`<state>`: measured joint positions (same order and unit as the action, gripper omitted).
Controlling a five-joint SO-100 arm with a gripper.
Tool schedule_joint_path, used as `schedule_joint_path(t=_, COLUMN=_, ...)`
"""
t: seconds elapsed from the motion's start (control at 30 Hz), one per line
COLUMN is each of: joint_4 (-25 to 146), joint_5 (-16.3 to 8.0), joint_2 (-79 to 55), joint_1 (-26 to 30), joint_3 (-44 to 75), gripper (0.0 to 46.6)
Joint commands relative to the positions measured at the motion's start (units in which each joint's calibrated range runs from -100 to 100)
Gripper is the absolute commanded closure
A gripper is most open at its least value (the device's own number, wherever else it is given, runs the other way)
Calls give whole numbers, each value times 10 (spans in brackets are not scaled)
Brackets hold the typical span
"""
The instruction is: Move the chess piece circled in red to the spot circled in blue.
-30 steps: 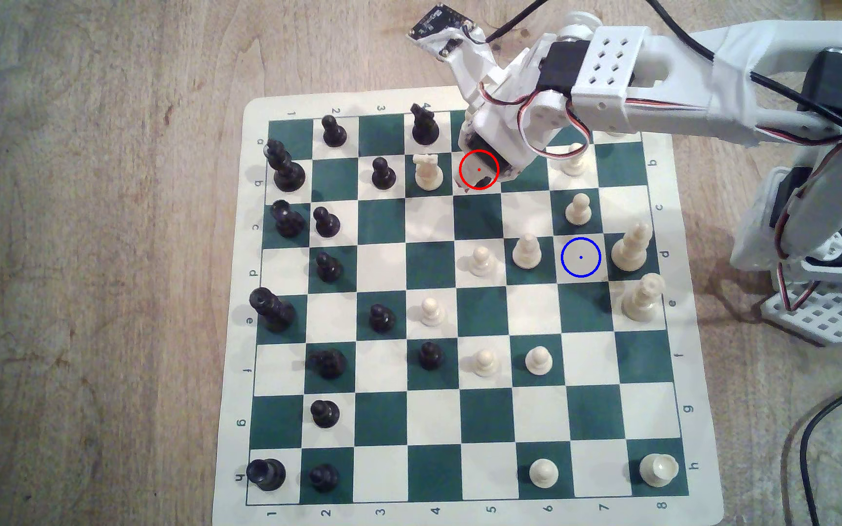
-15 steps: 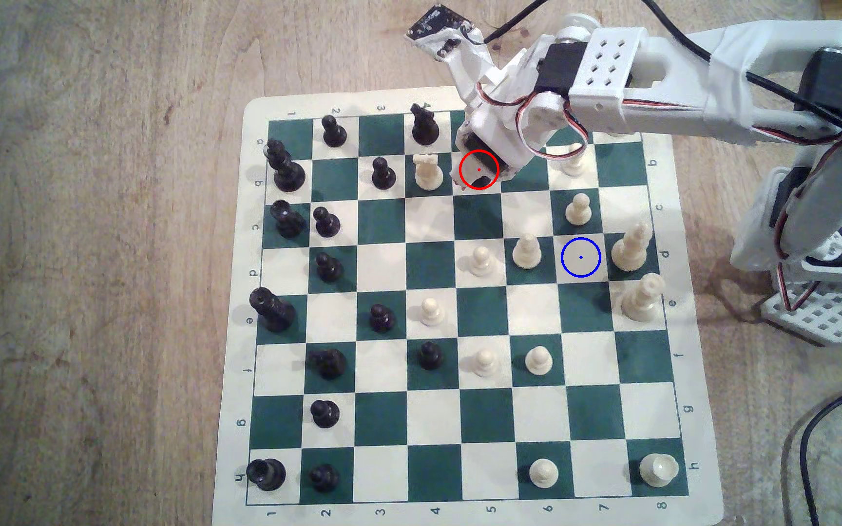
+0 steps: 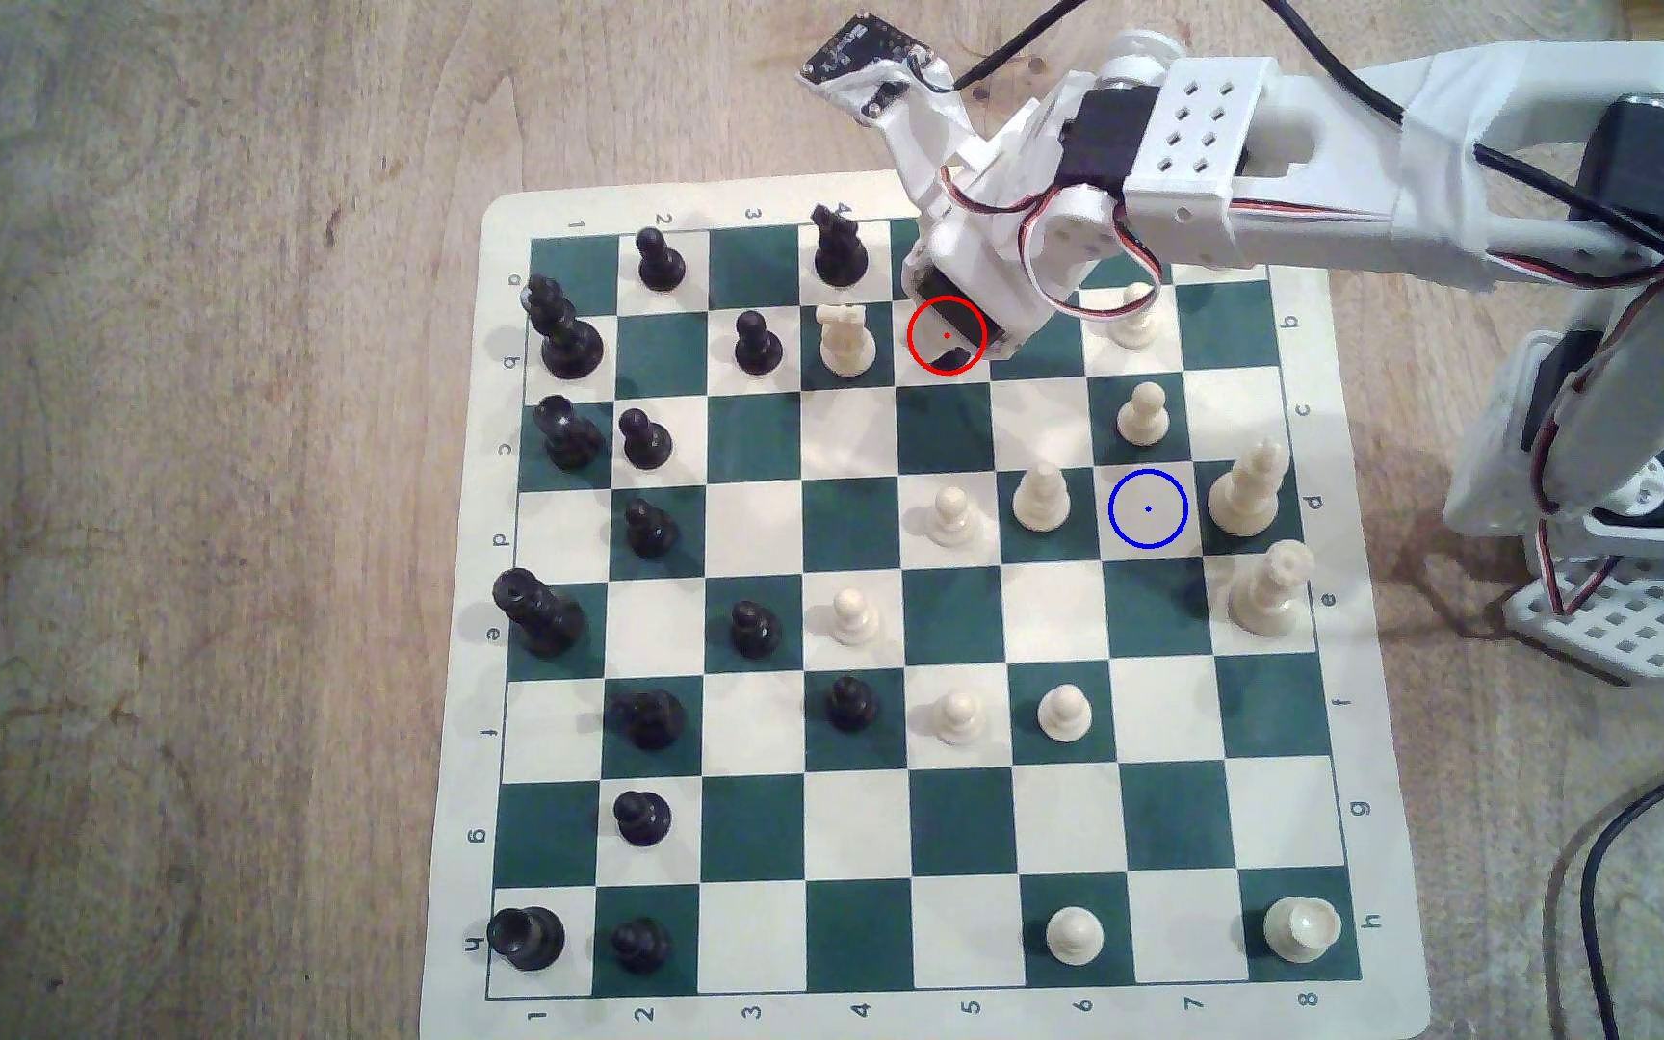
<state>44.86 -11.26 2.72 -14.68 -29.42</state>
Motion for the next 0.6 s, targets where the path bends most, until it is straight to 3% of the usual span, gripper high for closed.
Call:
schedule_joint_path(t=0.0, joint_4=-8, joint_5=4, joint_2=25, joint_1=0, joint_3=8, gripper=377)
schedule_joint_path(t=0.3, joint_4=-14, joint_5=7, joint_2=27, joint_1=1, joint_3=5, gripper=423)
schedule_joint_path(t=0.57, joint_4=-14, joint_5=8, joint_2=94, joint_1=-5, joint_3=-18, gripper=430)
